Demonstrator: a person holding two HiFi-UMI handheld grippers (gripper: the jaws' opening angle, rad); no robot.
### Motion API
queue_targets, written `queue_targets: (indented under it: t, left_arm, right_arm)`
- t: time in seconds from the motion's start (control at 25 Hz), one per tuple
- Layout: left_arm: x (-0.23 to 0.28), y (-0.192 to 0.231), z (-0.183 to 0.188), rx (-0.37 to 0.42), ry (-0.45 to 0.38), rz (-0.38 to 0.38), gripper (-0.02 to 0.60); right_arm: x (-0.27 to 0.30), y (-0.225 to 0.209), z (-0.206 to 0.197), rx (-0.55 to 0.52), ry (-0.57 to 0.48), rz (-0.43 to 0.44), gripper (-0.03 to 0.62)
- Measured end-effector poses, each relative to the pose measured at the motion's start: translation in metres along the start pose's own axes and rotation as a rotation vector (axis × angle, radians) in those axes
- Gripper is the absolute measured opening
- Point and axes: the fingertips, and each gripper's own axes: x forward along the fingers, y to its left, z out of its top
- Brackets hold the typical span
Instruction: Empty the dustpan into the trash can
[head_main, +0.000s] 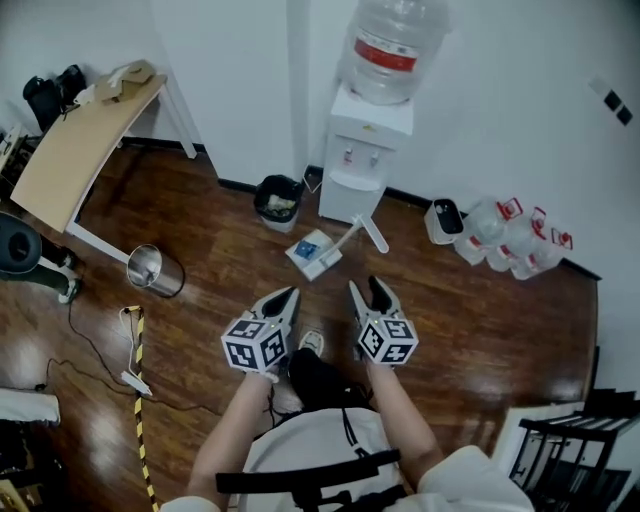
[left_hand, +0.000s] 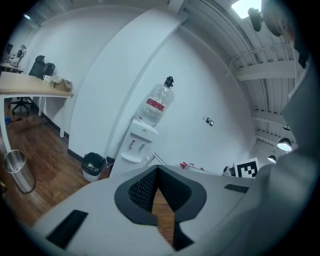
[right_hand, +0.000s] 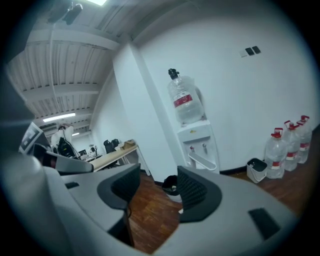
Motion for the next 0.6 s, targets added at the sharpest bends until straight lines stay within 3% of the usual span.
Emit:
queue_targets:
  t: [0.32, 0.6]
  left_arm:
    - [0.089, 0.04, 0.03, 0.002, 0.1, -0.06, -0.006]
    - [0.129, 0.068, 0.028, 0.026, 0.167, -0.072, -0.006]
  right_arm:
    - [0.081, -0.029, -0.005, 0.034, 0.02, -0.093, 0.261]
    - [0.115, -0.041, -0.016, 0.048, 0.049, -0.157, 0.26]
